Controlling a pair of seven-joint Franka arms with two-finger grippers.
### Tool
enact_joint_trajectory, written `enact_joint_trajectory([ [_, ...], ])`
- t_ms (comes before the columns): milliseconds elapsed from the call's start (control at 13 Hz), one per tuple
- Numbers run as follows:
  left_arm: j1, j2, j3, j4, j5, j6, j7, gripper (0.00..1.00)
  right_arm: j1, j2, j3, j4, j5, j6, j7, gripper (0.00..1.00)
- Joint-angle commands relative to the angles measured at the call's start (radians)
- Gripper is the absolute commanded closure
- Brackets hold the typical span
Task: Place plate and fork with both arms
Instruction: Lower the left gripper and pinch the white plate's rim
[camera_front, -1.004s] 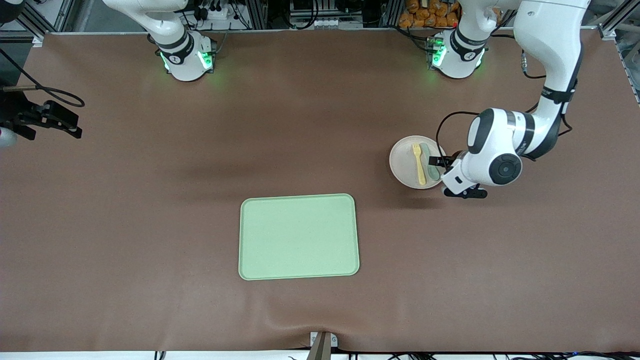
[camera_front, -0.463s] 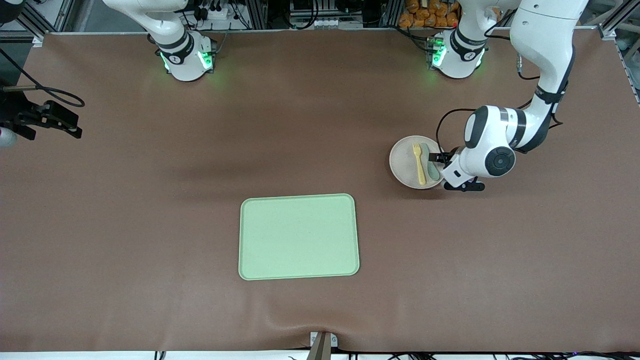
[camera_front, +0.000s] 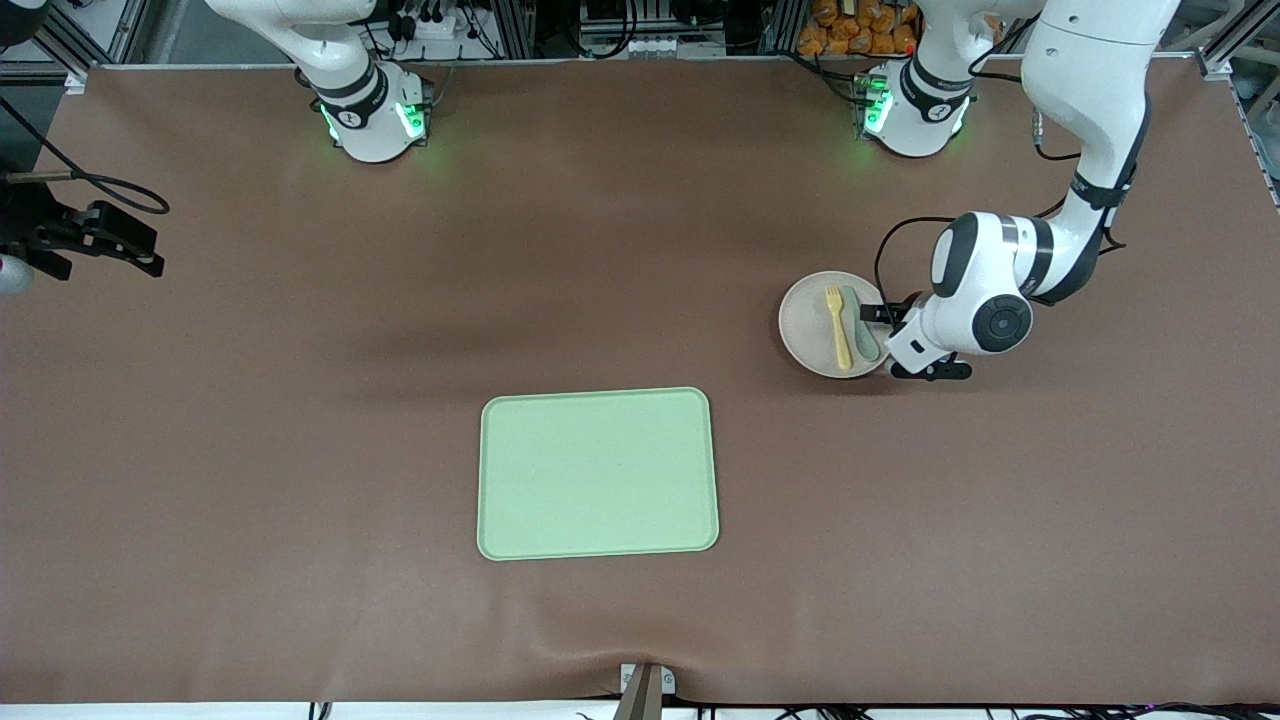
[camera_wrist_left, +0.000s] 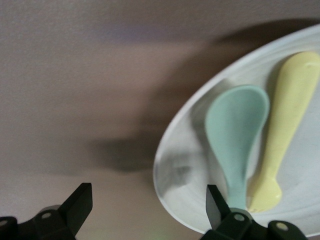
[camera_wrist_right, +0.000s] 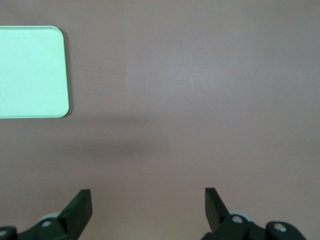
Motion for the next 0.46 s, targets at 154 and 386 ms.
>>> enact_joint_trajectory([
  [154, 0.013, 0.017, -0.004, -0.011, 0.028, 0.043, -0.006, 0.0, -0.018, 0.009, 0.016, 0.02, -0.002, -0.011, 0.011, 0.0],
  [386, 0.008, 0.025, -0.007, -0.002, 0.028, 0.075, -0.009, 0.0, -0.018, 0.009, 0.016, 0.02, -0.002, -0.011, 0.011, 0.0],
])
